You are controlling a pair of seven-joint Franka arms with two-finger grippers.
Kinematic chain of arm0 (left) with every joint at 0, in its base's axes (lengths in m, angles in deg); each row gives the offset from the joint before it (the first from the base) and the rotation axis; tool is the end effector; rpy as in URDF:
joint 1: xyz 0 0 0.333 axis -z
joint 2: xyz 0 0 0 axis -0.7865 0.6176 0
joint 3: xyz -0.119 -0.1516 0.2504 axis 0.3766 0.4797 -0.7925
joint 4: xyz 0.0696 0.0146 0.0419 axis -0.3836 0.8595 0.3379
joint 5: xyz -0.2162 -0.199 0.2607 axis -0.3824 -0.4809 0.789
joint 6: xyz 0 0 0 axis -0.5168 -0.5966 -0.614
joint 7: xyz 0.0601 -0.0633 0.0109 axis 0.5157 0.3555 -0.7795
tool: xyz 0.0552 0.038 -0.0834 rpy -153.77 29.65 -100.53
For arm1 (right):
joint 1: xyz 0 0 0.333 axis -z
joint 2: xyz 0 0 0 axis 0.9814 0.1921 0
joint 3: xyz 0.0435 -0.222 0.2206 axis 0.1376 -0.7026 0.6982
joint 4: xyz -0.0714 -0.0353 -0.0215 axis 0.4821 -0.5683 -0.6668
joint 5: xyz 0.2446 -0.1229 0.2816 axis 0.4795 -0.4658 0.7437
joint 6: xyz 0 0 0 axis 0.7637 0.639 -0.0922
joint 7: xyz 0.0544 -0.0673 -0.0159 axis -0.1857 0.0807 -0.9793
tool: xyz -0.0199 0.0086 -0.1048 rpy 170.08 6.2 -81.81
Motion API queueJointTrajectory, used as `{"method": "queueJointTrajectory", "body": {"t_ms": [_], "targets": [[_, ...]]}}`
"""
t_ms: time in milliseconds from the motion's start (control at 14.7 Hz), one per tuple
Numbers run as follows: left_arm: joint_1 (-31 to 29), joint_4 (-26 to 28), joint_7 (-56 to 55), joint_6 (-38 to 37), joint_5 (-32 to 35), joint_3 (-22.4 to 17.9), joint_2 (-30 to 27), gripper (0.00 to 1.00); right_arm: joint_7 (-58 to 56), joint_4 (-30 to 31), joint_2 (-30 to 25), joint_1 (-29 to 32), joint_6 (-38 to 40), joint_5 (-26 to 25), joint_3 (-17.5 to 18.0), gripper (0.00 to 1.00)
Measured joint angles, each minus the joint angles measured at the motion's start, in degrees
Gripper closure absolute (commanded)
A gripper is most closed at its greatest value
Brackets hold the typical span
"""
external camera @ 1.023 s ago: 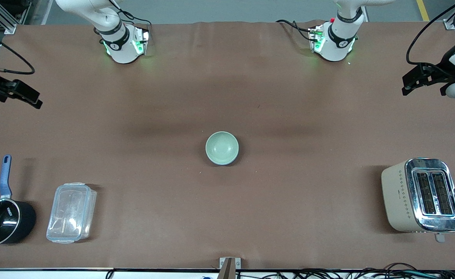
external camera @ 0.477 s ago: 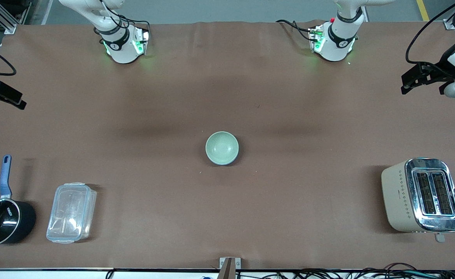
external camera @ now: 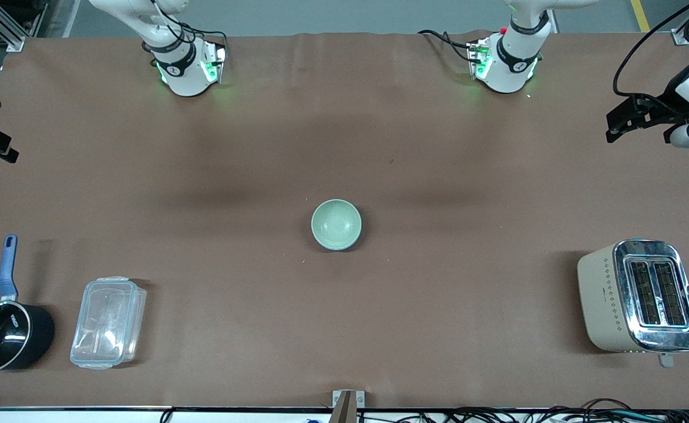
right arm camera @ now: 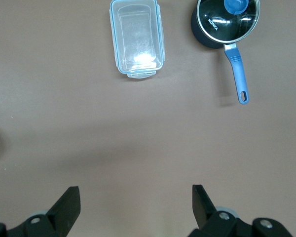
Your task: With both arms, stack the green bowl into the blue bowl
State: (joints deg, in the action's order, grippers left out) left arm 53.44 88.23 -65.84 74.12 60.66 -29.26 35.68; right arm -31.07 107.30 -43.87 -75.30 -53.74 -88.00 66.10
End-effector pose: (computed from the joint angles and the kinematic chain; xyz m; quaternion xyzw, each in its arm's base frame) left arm 0.5323 -0.0521 0.6521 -0.9993 0.0308 0.0099 0.0205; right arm 0.5524 -0.0630 0.6548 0.9985 -0.0521 -0.0011 0.0164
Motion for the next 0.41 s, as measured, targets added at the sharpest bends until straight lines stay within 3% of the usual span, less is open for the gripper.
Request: {"method": "queueJointTrajectory", "body": {"t_ms": [409], "targets": [[0.1, -0.1, 2.8, 0.0, 0.0, 0.0, 0.0, 0.0, -0.1, 0.0, 0.0, -0.5, -0.4, 1.3, 0.7, 0.0]]}}
